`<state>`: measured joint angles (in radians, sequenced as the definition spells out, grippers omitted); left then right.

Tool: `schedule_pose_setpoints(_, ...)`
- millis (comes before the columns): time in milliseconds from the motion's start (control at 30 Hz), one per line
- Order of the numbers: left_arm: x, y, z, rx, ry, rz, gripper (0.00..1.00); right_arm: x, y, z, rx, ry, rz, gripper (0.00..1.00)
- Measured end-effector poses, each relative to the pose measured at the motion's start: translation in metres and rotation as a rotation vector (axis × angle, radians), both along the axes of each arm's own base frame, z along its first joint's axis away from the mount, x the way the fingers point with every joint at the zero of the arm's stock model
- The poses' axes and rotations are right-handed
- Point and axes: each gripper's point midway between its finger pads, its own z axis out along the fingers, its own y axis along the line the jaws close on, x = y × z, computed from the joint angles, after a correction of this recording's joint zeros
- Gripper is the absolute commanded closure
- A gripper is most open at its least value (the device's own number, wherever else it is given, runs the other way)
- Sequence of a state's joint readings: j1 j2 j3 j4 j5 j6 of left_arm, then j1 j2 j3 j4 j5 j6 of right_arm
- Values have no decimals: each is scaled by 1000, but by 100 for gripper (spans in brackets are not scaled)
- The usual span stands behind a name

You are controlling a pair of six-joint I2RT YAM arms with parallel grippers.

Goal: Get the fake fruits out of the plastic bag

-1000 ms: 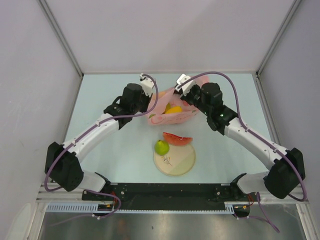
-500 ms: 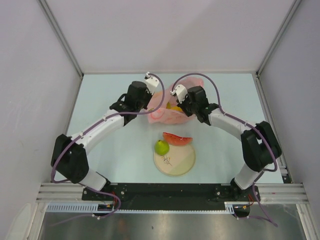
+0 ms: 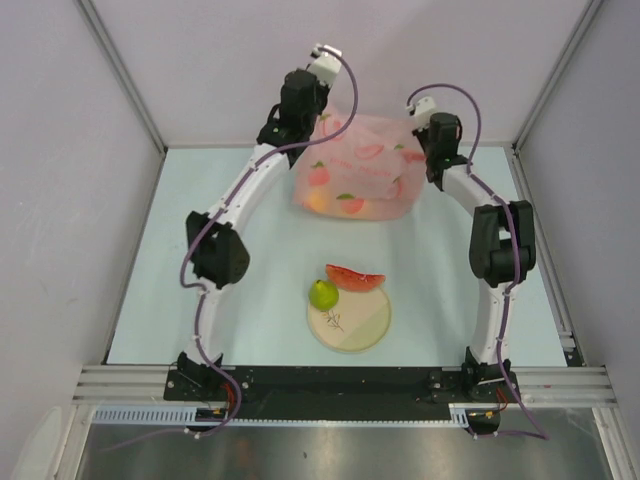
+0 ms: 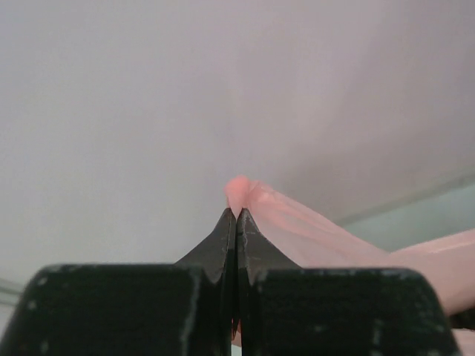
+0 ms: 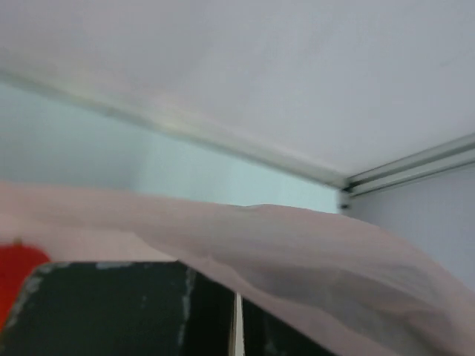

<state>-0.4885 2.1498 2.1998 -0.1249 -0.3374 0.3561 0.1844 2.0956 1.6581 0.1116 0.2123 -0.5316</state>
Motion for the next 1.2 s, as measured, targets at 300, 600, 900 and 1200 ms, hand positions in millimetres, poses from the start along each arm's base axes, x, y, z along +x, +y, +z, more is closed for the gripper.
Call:
schedule_pose_setpoints(300, 0, -12, 74, -115, -221, -67, 100, 1, -5, 147, 11, -334, -62, 100)
schedule_pose_setpoints(600, -118, -12, 42, -86, -115, -263, 100, -111, -8, 125, 46, -244, -24, 100)
schedule_pose_setpoints(900, -197, -22, -168, 96, 402, -356, 100, -225, -41, -90, 44, 347, -46, 100)
schedule_pose_setpoints(1200, -215, -10, -168, 28, 484, -289, 100, -233, 63, -18, 102, 172, 301, 94)
